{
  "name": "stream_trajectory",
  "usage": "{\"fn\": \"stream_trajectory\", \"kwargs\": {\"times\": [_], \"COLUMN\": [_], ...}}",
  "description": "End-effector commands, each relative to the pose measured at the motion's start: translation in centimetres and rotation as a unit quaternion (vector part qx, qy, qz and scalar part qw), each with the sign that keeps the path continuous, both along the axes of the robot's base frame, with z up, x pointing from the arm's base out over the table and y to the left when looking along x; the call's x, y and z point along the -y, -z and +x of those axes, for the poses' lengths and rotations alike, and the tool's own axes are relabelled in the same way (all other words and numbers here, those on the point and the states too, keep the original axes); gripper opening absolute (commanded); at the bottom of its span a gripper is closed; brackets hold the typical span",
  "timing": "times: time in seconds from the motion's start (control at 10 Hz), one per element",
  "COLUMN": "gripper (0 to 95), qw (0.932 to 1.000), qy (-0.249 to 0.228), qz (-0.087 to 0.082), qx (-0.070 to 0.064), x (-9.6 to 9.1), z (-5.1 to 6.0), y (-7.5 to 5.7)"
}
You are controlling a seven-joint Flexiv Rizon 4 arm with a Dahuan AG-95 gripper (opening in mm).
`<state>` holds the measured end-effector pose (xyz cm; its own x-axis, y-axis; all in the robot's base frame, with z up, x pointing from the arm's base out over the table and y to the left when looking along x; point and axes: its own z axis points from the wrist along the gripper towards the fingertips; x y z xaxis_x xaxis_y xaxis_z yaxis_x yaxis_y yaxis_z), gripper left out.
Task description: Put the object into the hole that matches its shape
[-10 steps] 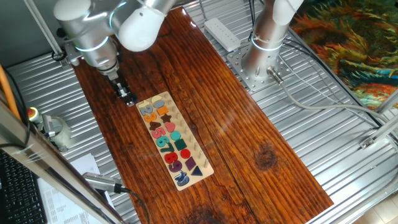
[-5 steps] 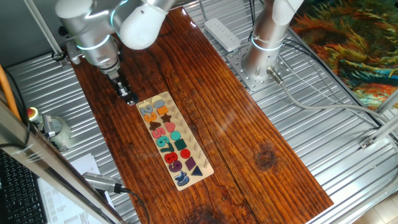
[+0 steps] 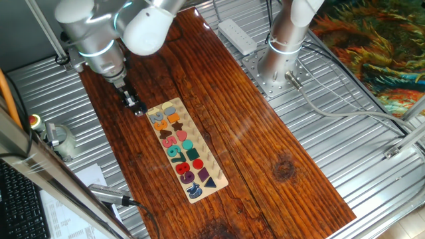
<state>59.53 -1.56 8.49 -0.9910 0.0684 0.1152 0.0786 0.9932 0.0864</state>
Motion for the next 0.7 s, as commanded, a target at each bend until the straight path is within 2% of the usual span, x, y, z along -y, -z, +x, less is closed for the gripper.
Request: {"fn": "stream_trajectory", "kwargs": {"times": [0.1, 0.2, 0.5, 0.7], "gripper": [0.0, 0.0, 0.0, 0.0], "qw": [0.9999, 1.0, 0.9997, 0.9995], "qy": [0.013, 0.004, 0.023, 0.027], "qz": [0.001, 0.002, -0.006, -0.011], "qx": [-0.008, -0.007, -0.007, -0.007], "x": [-2.7, -3.4, -9.9, -12.6], "z": [0.8, 1.0, 2.0, 2.1], "y": [-0.7, -0.8, -2.1, -1.9]}}
